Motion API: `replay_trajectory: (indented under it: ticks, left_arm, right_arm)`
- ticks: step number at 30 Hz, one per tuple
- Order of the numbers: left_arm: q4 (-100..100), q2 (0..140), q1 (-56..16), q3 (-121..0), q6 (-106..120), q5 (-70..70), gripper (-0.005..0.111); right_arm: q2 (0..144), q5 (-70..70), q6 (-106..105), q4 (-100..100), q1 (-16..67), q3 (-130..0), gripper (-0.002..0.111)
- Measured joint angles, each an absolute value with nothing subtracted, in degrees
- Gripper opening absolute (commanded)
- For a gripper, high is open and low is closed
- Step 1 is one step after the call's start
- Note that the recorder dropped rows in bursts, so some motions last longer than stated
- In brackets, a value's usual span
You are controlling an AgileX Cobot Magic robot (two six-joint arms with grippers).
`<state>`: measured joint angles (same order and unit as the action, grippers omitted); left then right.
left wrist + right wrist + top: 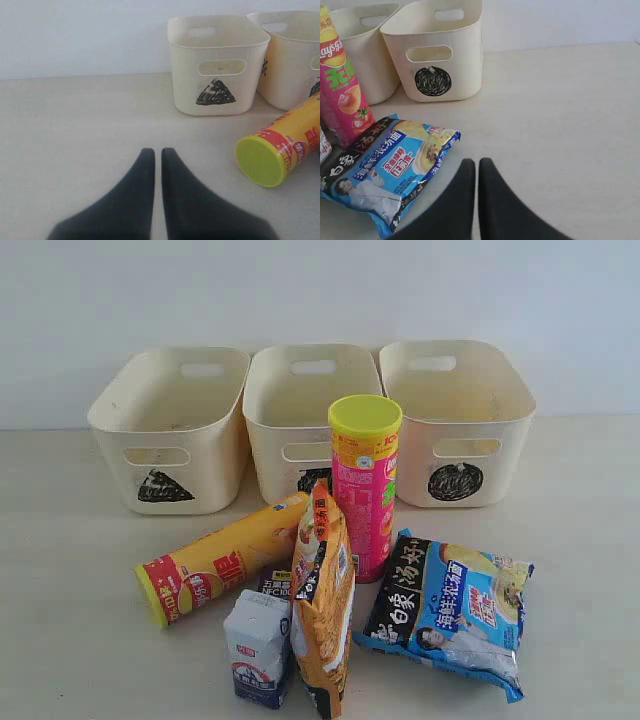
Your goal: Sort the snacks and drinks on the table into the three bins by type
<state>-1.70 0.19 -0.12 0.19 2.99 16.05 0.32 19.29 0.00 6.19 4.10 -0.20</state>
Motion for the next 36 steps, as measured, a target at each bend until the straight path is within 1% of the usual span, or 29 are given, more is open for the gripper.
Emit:
replay_trajectory:
  ticks: [3,7,11,13,17,19,22,26,36]
  left_arm:
    - [-1.7,0.2,-0.1,0.2,3.0,16.1,0.004]
    - [-1.7,0.2,-0.1,0.2,3.0,16.1,0.004]
    - [-1.7,0.2,-0.1,0.2,3.0,16.1,0.004]
    - [-1.7,0.2,-0.1,0.2,3.0,16.1,0.004]
    - [-1.7,0.2,-0.1,0.2,3.0,16.1,0.004]
    - [-1.7,0.2,-0.1,0.2,3.0,16.1,0.004]
    - [-1.7,0.2,-0.1,0.2,3.0,16.1,0.004]
    - [-1.7,0.2,-0.1,0.2,3.0,16.1,0.004]
    - [-1.7,0.2,-0.1,0.2,3.0,16.1,0.004]
  right_arm:
    - [0.3,18.4,0.0,6.2,4.1,-0.2,0.0]
    - [0.3,13.4,-0.6,6.2,4.1,0.0,0.0]
    - [0.3,5.6,-0.8,6.2,4.1,0.0,0.0]
    - [0.3,-0.8,-0.7,6.2,4.1,0.0,0.0]
    - [0.3,-15.3,9.6,10.0,4.1,0.0,0.0]
    - [0.3,-17.8,17.0,13.3,4.1,-0.5,0.0]
    - [0.2,-11.9,22.5,14.4,4.1,-4.5,0.0]
    - [3.2,-2.4,22.9,13.1,4.1,-12.8,0.0]
    - [23.2,11.9,16.9,12.5,4.1,-34.1,0.0]
